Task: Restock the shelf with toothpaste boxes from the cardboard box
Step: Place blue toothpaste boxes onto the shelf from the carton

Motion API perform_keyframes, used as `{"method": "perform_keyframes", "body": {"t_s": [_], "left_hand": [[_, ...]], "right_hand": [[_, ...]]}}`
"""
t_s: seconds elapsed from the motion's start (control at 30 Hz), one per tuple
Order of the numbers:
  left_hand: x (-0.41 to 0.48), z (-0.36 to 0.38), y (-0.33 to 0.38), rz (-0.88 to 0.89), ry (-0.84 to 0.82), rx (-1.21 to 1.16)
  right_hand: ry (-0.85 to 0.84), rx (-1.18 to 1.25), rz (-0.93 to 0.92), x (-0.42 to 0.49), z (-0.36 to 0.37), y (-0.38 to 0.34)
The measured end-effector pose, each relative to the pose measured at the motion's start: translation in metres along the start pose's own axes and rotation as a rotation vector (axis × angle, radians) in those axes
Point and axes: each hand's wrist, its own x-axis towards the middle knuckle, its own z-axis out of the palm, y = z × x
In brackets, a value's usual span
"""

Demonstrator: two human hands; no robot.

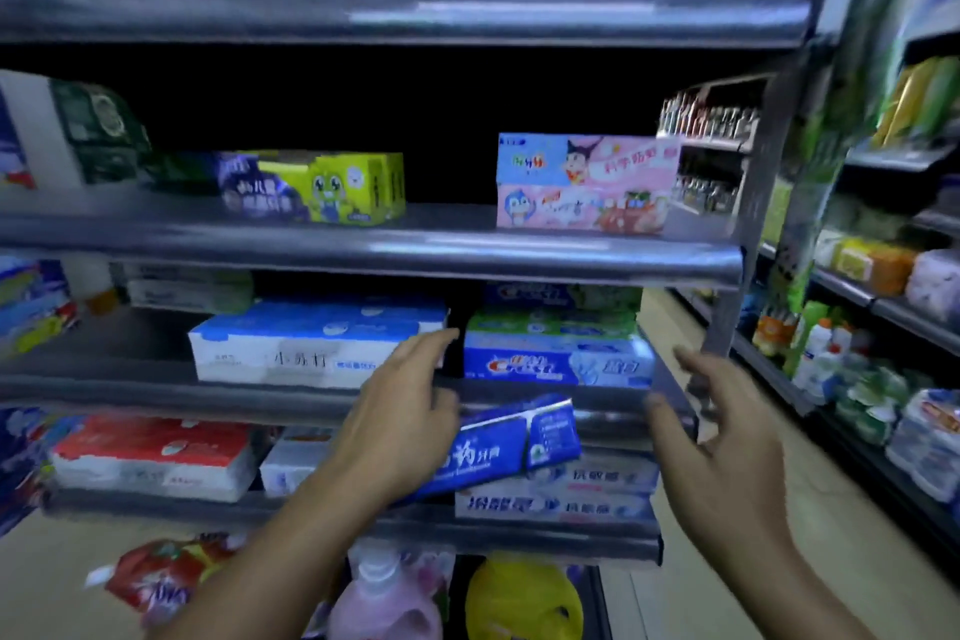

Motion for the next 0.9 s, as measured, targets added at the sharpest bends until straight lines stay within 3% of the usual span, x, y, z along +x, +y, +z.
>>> {"method": "perform_keyframes", "body": {"t_s": [0.13, 0.2, 0.37, 0.53, 0.77, 0.9], "left_hand": [[-0.006, -0.021, 0.011, 0.017, 0.008, -0.155], [-0.004, -0.035, 0.022, 0.054, 0.032, -0.201], [0.008, -0.07, 0.053, 0.132, 0.085, -0.279], [0.016, -0.114, 0.062, 0.14, 0.255, -0.332], [0.03, -0.126, 0.076, 0.127, 0.293, -0.813], [0.043, -0.145, 0.101, 0.138, 0.362, -0.92]], "right_hand": [[-0.341, 0.399, 0.232, -0.008, -0.001, -0.044], [-0.425, 0.516, 0.256, -0.003, -0.003, -0.061], [-0.365, 0.671, 0.177, 0.024, -0.017, -0.097], [-0.202, 0.714, 0.072, 0.061, -0.04, -0.118], [-0.123, 0.858, 0.017, 0.093, -0.06, -0.135], [-0.154, 0.885, -0.031, 0.107, -0.071, -0.162]]}}
